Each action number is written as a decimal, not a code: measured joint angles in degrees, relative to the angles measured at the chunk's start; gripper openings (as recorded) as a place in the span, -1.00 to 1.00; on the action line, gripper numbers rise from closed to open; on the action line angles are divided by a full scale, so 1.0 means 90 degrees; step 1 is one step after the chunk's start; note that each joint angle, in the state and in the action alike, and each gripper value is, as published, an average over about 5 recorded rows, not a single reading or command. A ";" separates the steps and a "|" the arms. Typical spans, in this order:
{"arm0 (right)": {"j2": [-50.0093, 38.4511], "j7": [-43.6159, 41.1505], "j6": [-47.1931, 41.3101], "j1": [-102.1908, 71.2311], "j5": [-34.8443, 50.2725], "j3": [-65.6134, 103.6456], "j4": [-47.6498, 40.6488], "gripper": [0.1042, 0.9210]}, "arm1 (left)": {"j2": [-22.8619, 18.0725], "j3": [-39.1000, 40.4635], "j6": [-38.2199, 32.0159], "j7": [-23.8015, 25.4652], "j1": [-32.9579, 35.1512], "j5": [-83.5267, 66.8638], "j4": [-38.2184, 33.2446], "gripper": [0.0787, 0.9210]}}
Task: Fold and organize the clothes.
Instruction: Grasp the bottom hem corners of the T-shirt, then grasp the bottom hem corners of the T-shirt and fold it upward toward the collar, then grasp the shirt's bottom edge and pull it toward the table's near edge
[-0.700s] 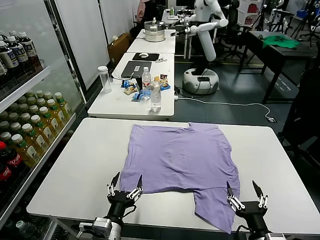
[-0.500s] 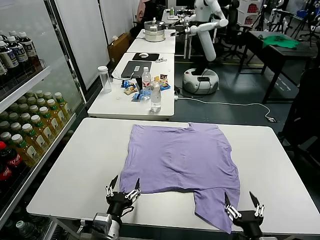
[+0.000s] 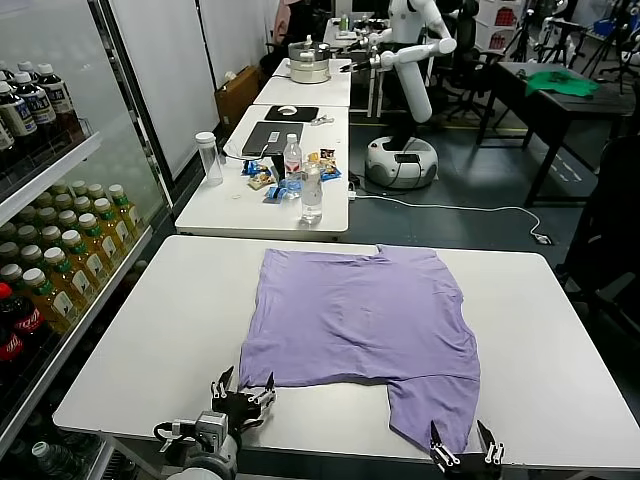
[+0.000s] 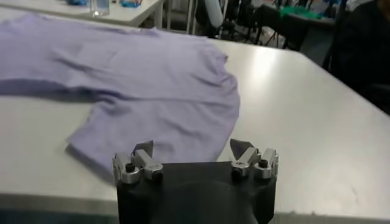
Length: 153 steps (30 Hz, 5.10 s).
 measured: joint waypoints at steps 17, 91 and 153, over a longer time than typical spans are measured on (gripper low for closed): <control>-0.0139 -0.0133 -0.0301 0.0035 0.0829 0.0049 -0.0006 -0.48 | 0.0069 0.0022 0.0111 -0.0021 0.0005 -0.0367 0.0033 -0.50; -0.1556 -0.0664 -0.0644 0.3396 0.1231 0.0482 -0.1341 0.14 | 0.0555 0.0533 -0.1142 0.0270 -0.2111 -0.0503 0.1664 0.03; -0.1137 -0.0497 -0.1501 0.1027 0.1555 0.1072 0.0321 -0.96 | 0.0606 -0.0130 -0.0542 0.0077 -0.0325 -0.1207 0.0003 -0.93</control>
